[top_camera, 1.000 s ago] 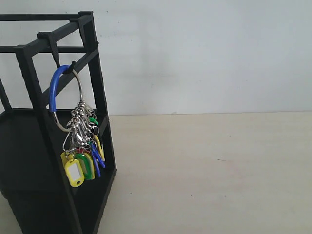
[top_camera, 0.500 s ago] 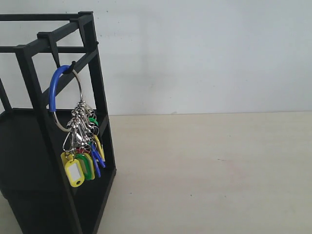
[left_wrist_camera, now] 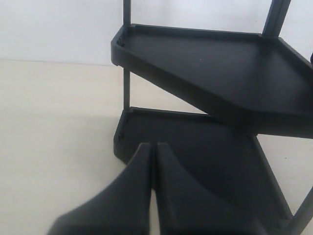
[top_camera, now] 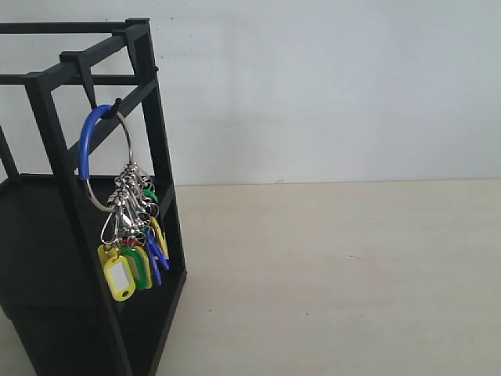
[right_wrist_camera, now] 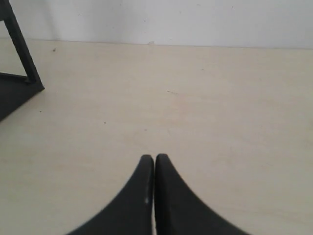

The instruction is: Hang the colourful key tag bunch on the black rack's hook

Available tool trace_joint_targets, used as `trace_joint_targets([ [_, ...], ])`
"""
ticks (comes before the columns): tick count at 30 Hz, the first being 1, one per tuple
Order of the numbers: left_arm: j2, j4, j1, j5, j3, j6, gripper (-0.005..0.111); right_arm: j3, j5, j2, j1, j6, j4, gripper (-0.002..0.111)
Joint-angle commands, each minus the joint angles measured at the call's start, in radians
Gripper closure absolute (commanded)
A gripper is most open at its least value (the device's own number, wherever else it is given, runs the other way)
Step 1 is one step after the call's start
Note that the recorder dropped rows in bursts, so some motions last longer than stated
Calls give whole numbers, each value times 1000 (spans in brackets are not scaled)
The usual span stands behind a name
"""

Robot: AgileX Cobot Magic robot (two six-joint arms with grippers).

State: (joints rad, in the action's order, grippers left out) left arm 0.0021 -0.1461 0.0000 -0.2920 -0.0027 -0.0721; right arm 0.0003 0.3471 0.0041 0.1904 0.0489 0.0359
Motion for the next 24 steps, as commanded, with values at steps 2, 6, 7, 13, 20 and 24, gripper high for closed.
trace_joint_targets([
  [2, -2, 5, -1, 8, 3, -3, 102, 0, 3, -4, 0, 6, 8, 108],
  [6, -2, 5, -1, 8, 3, -3, 102, 0, 3, -4, 0, 31, 10, 108],
  [7, -2, 5, -1, 8, 3, -3, 102, 0, 5, -4, -11, 31, 10, 108],
  [13, -2, 5, -1, 8, 3, -3, 102, 0, 1, -4, -20, 31, 10, 108],
  [20, -2, 5, -1, 8, 3, -3, 102, 0, 1, -4, -20, 31, 10, 108],
  [24, -2, 5, -1, 8, 3, -3, 102, 0, 1, -4, -20, 31, 10, 108],
])
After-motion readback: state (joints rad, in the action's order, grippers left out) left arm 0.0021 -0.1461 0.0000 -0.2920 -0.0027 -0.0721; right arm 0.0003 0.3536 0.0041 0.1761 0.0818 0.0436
